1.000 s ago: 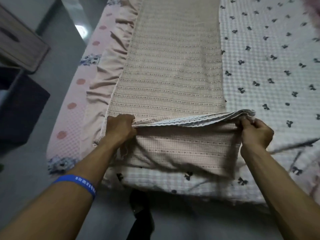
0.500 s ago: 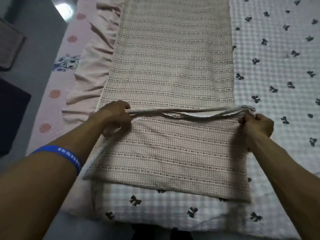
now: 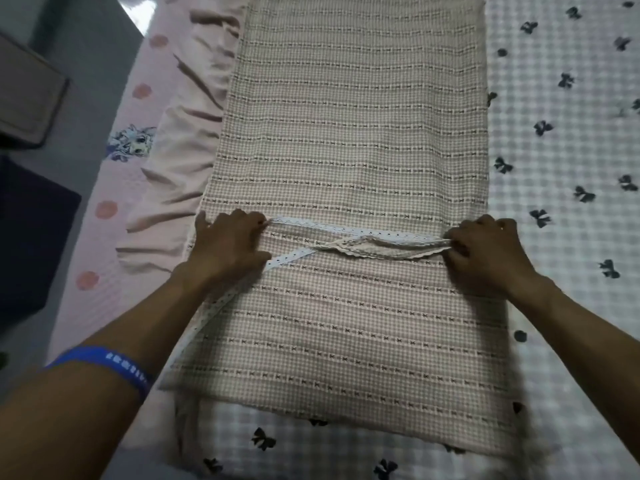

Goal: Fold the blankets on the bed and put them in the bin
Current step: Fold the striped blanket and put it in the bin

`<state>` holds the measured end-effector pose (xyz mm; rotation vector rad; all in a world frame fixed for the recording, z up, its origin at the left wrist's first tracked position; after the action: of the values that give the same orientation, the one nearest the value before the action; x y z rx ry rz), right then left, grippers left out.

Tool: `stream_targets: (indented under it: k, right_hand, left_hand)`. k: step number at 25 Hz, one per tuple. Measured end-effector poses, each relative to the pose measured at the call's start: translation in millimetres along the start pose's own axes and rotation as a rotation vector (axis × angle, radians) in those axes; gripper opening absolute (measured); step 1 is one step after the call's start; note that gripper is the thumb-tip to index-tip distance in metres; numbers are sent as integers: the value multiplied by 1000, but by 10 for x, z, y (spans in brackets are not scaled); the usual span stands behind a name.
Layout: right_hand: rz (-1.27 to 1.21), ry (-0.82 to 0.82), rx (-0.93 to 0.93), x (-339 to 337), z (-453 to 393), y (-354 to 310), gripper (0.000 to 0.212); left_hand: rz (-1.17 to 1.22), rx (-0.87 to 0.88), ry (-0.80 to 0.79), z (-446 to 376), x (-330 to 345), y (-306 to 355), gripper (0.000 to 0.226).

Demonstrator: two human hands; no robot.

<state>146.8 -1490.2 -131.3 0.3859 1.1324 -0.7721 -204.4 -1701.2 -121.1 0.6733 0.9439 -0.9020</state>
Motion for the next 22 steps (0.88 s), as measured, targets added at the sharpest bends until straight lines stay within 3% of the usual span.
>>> stream_targets:
  k: [4,6,11,14,16,17,18,20,22]
  right_hand:
    - [-5,-116,85,13,-124,201,23]
    - [-79,-179,88,-17,-154,255,22]
    - [-100,-74,48,-238,-415,193,20]
    - [-1,-136,156,-227,-477,212,11]
    - [31,65,300,-223,-350,151,24]
    - [0,178,329,-175,-195,-23,36]
    - [-31,251,277,-66,15,-311,45]
    - [-9,181,85,434,541,-956,57]
    - [-22,46,120,971,1086,-1184,60]
  left_hand:
    - [183,11,71,-138,-114,-166,20]
    - [162,38,34,-128,-149,-297,15]
    - [54,8,-34,-275,-255,-450,4]
    - [-32,-91,48,-324,-281,-471,19]
    - [-120,-134,300,-106,-309,-387,34]
    - [-132,-59,393,114,-218,-271,41]
    - [-160,71,393,389,4,-156,48]
    - [-245,214,226,971,630,-149,63]
    - [-235,8,87,1301,1002,-545,75]
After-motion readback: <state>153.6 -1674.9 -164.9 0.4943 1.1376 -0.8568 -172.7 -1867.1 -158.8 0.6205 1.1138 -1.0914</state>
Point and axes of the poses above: each hand's wrist, its own z-axis away from the middle knuckle, its own x-axis out of the palm, y = z × x, the point moved 6 cm from there along -z, towards the middle knuckle, and after that the axes turned 5 degrees about -y, right-handed, at the moved point
